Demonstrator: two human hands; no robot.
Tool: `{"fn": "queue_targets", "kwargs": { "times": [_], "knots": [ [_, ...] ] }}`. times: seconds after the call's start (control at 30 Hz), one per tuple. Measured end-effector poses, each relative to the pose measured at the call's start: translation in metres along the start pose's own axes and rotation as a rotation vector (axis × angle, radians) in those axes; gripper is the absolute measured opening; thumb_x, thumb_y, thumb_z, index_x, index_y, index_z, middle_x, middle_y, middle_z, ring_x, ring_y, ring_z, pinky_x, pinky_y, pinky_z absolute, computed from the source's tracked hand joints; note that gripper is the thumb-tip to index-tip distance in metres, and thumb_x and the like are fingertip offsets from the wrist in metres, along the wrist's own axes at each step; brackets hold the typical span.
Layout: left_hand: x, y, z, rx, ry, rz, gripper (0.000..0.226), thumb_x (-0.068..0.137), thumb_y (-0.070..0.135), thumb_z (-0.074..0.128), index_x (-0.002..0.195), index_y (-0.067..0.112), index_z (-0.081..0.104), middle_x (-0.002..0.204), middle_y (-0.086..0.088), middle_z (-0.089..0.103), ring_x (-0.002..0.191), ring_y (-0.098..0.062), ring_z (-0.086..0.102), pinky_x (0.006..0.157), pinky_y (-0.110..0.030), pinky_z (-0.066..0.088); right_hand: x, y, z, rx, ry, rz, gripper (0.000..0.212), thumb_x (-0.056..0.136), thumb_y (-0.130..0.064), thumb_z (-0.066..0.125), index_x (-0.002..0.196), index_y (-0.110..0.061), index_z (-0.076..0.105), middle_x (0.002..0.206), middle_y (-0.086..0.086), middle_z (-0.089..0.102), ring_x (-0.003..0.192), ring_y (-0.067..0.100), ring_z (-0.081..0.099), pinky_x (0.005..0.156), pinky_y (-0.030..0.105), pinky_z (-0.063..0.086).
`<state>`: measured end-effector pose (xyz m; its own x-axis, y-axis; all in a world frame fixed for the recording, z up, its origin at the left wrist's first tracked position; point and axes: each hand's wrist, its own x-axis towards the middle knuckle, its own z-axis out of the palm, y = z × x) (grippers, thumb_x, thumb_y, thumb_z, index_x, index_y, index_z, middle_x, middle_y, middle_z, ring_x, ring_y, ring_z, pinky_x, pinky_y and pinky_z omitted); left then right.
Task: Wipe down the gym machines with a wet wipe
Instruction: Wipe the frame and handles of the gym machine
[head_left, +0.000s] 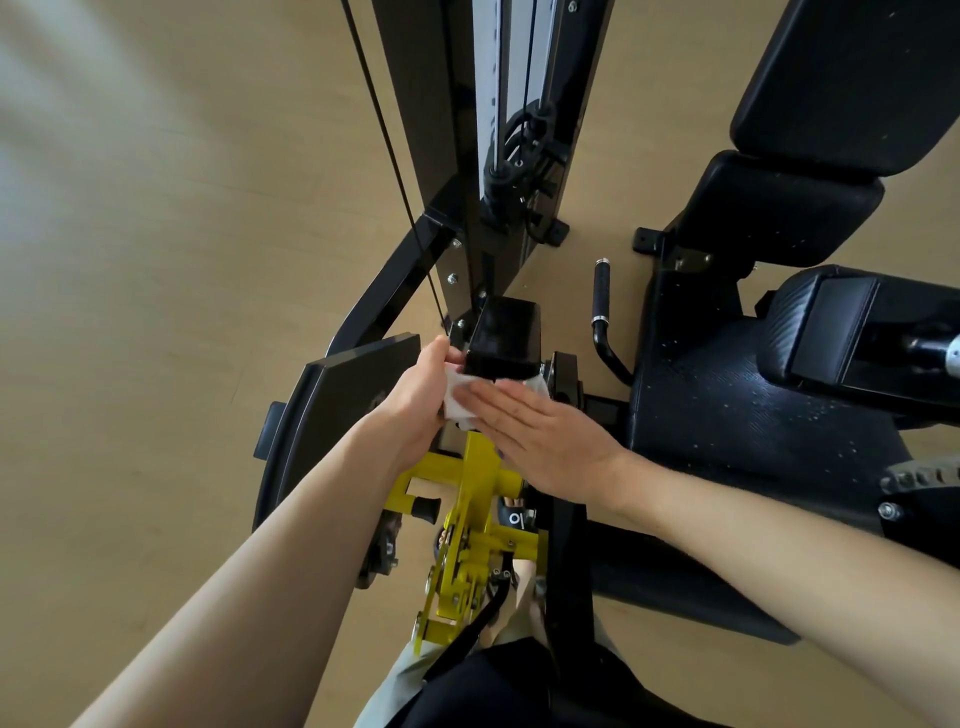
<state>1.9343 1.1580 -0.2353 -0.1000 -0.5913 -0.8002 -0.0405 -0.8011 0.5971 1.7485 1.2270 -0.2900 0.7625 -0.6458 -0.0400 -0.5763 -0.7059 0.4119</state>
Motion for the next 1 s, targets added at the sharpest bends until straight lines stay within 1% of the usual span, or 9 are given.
{"fn": "queue_targets", "kwargs": {
  "times": [0.1, 0.23, 0.33, 0.5, 0.67, 0.77, 0.83, 0.93, 1.0],
  "knots": [
    [-0.001, 0.002, 0.004, 0.006, 0.026, 0.003, 0.033, 0.106, 0.041, 0.039, 0.087, 0.019, 0.055, 0.086, -0.003, 0.058, 0.078, -0.017, 0.056, 0.073, -0.034, 0.047, -0.008, -0.02, 0.0, -0.02, -0.094, -0.046, 0.066, 0.107, -0.023, 0.023, 0.156, 0.008, -0.01, 0.163, 0.029, -0.022, 0.153, 0.042, -0.017, 0.127, 0.047, -0.001],
    [-0.001, -0.002, 0.003, 0.17, -0.008, 0.059, 0.034, 0.107, 0.046, 0.037, 0.124, 0.019, 0.051, 0.114, -0.004, 0.059, 0.107, -0.019, 0.058, 0.098, -0.042, 0.048, -0.016, -0.026, 0.0, -0.105, -0.093, -0.109, 0.067, 0.1, -0.008, 0.026, 0.157, 0.007, -0.008, 0.163, 0.027, -0.024, 0.152, 0.04, -0.019, 0.123, 0.049, -0.009],
    [-0.002, -0.002, 0.003, 0.239, -0.01, 0.086, 0.038, 0.104, 0.05, 0.039, 0.133, 0.025, 0.044, 0.122, -0.004, 0.057, 0.117, -0.024, 0.056, 0.11, -0.053, 0.043, -0.01, -0.01, -0.005, -0.117, -0.14, -0.147, 0.067, 0.092, 0.003, 0.011, 0.154, 0.006, -0.014, 0.161, 0.027, -0.029, 0.15, 0.039, -0.024, 0.121, 0.048, -0.012],
    [-0.005, 0.001, 0.005, 0.165, 0.017, 0.052, 0.048, 0.104, 0.052, 0.037, 0.138, 0.02, 0.047, 0.127, -0.014, 0.059, 0.114, -0.028, 0.062, 0.104, -0.051, 0.05, -0.003, 0.017, -0.007, -0.053, -0.076, -0.093, 0.058, 0.103, -0.014, 0.001, 0.158, 0.002, -0.011, 0.167, 0.023, -0.014, 0.155, 0.034, -0.01, 0.127, 0.043, 0.001],
    [-0.011, 0.0, 0.008, 0.079, 0.061, 0.029, 0.063, 0.101, 0.063, 0.035, 0.145, 0.019, 0.047, 0.13, -0.013, 0.064, 0.118, -0.027, 0.064, 0.109, -0.048, 0.046, 0.011, 0.021, -0.006, 0.043, 0.031, 0.087, 0.059, 0.11, -0.026, 0.014, 0.16, 0.0, -0.001, 0.169, 0.022, -0.001, 0.157, 0.035, 0.003, 0.128, 0.045, 0.012],
    [-0.015, 0.005, 0.012, 0.063, 0.066, 0.047, 0.055, 0.106, 0.059, 0.028, 0.123, 0.018, 0.06, 0.119, -0.011, 0.07, 0.113, -0.025, 0.066, 0.107, -0.044, 0.048, 0.029, 0.022, -0.01, 0.405, 0.091, 0.354, 0.058, 0.11, -0.027, 0.026, 0.161, -0.001, 0.015, 0.158, 0.022, 0.034, 0.146, 0.035, 0.035, 0.124, 0.044, 0.027],
    [-0.017, 0.007, 0.015, 0.114, 0.086, 0.048, 0.065, 0.102, 0.066, 0.026, 0.126, 0.014, 0.057, 0.121, -0.011, 0.068, 0.114, -0.024, 0.065, 0.107, -0.044, 0.047, 0.039, 0.023, -0.014, 0.765, 0.204, 0.614, 0.05, 0.109, -0.027, 0.034, 0.152, -0.002, 0.04, 0.134, 0.015, 0.056, 0.122, 0.026, 0.054, 0.108, 0.038, 0.047],
    [-0.01, 0.004, 0.019, 0.176, 0.063, 0.053, 0.092, 0.078, 0.084, 0.034, 0.153, 0.031, 0.03, 0.153, -0.006, 0.044, 0.137, -0.026, 0.046, 0.115, -0.053, 0.037, 0.05, 0.027, -0.025, 1.138, 0.182, 0.82, 0.043, 0.109, -0.025, 0.036, 0.141, -0.003, 0.056, 0.135, 0.011, 0.061, 0.125, 0.023, 0.054, 0.105, 0.04, 0.048],
    [-0.007, 0.005, 0.023, 0.225, 0.083, 0.079, 0.08, 0.087, 0.075, 0.034, 0.153, 0.031, 0.024, 0.152, -0.003, 0.038, 0.138, -0.026, 0.041, 0.115, -0.054, 0.036, 0.053, 0.037, -0.031, 1.27, 0.039, 0.907, 0.044, 0.11, -0.024, 0.033, 0.146, -0.006, 0.053, 0.148, 0.01, 0.053, 0.139, 0.022, 0.044, 0.114, 0.034, 0.036]
  ]
}}
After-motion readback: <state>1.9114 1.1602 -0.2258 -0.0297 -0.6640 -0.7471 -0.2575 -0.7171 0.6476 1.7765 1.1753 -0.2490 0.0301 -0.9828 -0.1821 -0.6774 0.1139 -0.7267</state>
